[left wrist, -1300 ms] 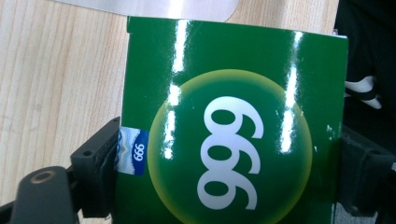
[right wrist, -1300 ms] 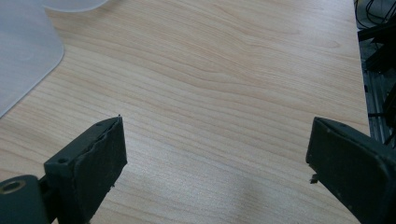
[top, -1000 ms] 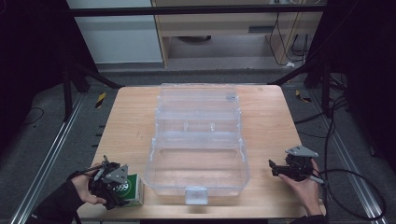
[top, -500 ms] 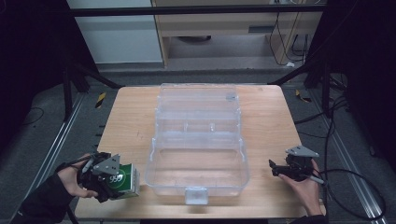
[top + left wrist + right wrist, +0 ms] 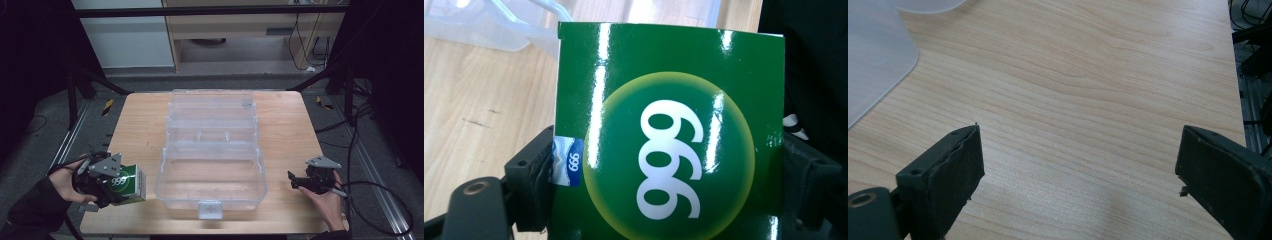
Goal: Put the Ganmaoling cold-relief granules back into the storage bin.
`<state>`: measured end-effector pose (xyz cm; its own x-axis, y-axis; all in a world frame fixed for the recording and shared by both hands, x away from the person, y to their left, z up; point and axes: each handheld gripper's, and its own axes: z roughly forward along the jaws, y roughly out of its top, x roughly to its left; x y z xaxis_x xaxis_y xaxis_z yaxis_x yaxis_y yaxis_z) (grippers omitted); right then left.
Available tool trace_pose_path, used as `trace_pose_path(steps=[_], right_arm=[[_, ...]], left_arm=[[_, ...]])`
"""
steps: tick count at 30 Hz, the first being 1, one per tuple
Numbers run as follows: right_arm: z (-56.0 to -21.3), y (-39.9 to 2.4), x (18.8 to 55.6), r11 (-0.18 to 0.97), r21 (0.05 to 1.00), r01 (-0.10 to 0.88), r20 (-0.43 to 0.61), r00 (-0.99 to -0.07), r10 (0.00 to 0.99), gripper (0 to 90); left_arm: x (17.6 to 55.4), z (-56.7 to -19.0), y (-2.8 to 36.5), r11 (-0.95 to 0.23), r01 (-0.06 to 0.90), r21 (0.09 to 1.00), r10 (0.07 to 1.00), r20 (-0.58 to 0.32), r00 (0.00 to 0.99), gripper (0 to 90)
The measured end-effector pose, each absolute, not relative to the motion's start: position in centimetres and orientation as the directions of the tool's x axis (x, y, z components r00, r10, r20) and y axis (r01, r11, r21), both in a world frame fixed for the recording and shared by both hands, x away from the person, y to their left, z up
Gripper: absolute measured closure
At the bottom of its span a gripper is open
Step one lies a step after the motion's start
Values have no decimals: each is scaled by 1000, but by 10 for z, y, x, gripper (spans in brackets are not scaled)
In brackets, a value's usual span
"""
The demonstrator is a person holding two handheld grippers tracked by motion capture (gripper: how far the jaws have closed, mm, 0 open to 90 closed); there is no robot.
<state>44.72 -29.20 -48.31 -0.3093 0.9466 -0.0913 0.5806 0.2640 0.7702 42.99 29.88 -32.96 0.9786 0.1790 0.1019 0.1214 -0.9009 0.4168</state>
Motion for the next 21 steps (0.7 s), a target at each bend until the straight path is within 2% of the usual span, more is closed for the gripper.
trace_pose_path(steps=[21], right_arm=[[-484,-292,447,262,769,583,-87,-311,946,58]], left_arm=[[441,-307,276,-889,107,446,171,107,979,151]])
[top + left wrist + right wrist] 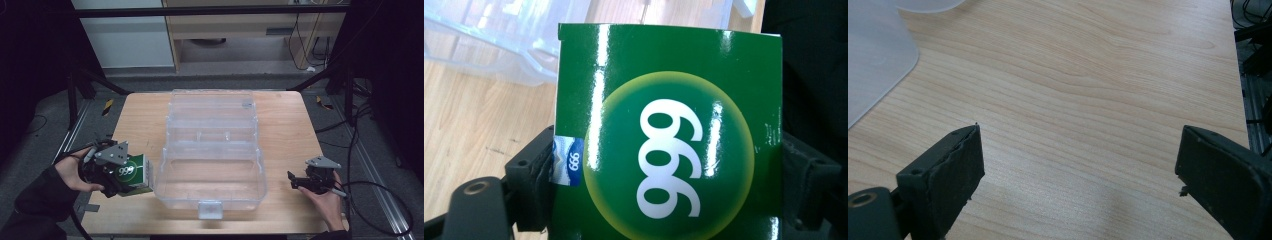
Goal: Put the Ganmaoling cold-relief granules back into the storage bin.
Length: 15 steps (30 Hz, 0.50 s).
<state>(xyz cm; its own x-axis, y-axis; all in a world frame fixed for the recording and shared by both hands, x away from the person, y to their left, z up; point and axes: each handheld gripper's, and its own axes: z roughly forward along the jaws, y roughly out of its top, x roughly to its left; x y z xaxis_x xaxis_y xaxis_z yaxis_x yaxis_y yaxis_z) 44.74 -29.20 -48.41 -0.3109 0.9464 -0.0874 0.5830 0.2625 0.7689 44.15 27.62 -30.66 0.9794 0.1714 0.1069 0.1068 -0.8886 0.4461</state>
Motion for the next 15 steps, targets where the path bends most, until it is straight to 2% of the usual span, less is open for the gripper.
trace_pose_path(steps=[15], right_arm=[[-484,-293,447,256,772,582,-83,-307,948,58]], left_arm=[[452,-297,248,-888,62,456,136,131,982,152]])
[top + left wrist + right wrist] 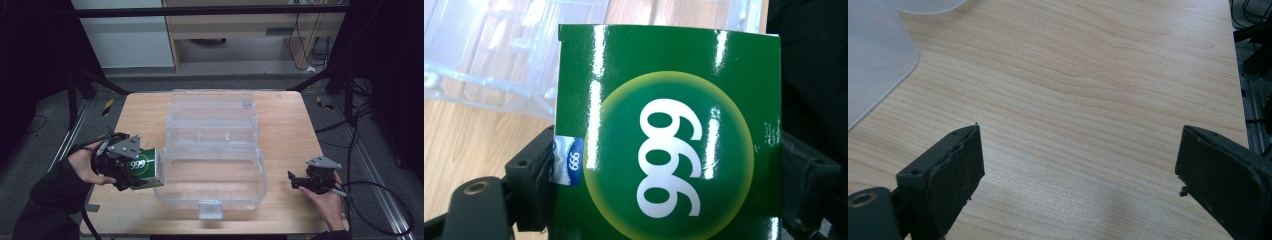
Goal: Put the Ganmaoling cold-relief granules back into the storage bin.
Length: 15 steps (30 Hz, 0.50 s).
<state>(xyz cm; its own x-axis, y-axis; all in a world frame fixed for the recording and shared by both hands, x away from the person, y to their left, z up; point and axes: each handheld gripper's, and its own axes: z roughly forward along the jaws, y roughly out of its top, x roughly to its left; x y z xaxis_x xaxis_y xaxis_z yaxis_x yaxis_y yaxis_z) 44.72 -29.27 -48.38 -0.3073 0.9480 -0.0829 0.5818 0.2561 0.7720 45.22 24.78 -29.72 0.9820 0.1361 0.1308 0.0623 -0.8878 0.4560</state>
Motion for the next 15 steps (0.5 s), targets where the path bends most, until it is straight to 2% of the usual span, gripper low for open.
trace_pose_path(steps=[15], right_arm=[[-483,-293,447,252,774,581,-78,-307,948,57]], left_arm=[[462,-299,217,-892,20,451,91,137,986,151]])
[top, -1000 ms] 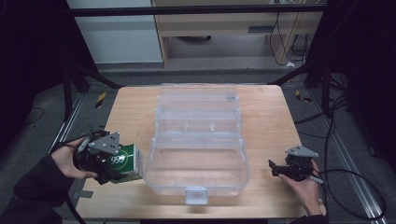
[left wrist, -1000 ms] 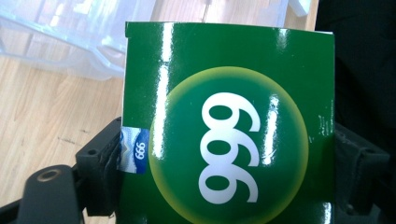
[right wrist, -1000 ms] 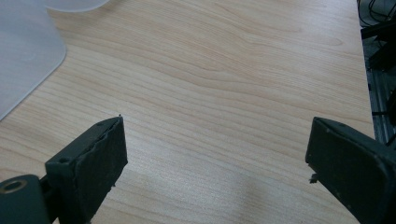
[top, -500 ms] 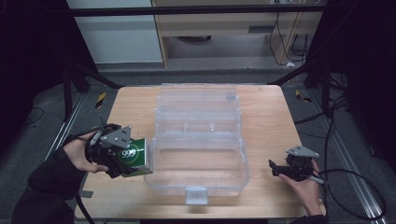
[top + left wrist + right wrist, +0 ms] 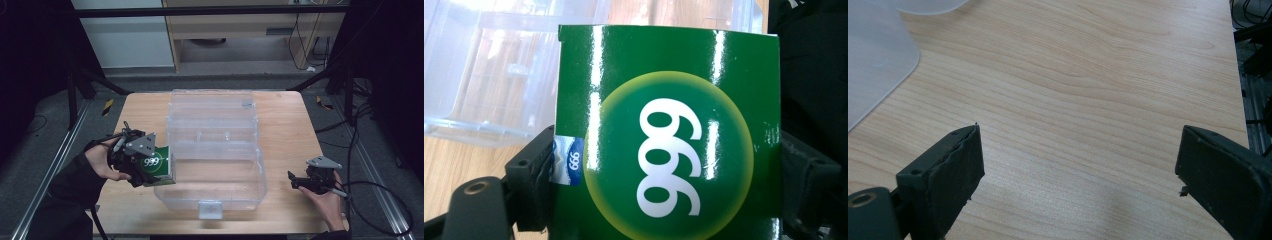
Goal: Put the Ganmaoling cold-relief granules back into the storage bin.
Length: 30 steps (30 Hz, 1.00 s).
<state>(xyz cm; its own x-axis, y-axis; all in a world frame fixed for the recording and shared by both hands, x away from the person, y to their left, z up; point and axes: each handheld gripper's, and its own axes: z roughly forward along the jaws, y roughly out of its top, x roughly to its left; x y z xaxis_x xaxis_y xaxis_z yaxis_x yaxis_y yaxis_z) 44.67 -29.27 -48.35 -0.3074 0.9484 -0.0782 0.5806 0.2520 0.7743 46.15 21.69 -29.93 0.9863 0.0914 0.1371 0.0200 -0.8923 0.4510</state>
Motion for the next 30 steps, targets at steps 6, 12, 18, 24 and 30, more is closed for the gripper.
trace_pose_path(steps=[6,12,18,24,30], right_arm=[[-484,-293,446,254,774,580,-79,-309,948,57],[-484,-293,446,255,773,581,-80,-310,948,57],[-484,-292,446,259,772,581,-82,-313,946,57],[-485,-292,447,260,772,580,-81,-315,945,57],[-485,-291,447,262,770,582,-81,-318,945,57]], left_arm=[[463,-301,206,-893,8,450,77,135,988,152],[467,-306,197,-896,3,444,67,129,989,152],[470,-313,190,-901,-4,434,55,122,991,152],[473,-320,183,-901,-10,433,44,115,992,152],[474,-332,178,-903,-12,430,35,101,994,152]])
